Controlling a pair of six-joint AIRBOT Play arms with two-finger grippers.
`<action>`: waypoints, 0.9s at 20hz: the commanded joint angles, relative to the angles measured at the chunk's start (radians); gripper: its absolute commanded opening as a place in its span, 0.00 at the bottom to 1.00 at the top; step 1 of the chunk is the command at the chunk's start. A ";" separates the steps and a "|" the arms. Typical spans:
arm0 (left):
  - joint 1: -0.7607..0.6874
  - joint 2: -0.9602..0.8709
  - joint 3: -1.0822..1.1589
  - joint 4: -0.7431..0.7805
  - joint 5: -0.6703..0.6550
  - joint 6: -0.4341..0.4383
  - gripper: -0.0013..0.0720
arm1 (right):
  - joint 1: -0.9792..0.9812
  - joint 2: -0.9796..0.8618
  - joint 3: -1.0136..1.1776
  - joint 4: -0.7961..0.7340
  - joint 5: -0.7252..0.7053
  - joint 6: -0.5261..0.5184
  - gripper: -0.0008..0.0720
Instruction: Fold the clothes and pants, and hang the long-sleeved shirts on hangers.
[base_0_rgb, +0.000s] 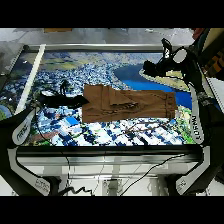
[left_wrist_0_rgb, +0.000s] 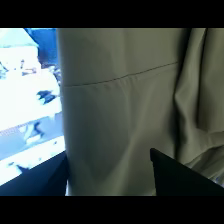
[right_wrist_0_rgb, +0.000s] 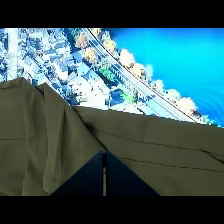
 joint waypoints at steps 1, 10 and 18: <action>-0.036 -0.029 -0.002 -0.049 0.003 0.050 0.44 | 0.006 0.000 0.000 0.000 -0.003 0.000 0.06; -0.011 0.129 0.110 0.214 -0.152 -0.139 0.03 | 0.031 -0.010 -0.046 -0.008 0.013 -0.106 0.05; -0.033 0.303 0.546 0.610 -0.564 -0.403 0.03 | 0.122 -0.010 -0.148 0.007 0.103 -0.167 0.05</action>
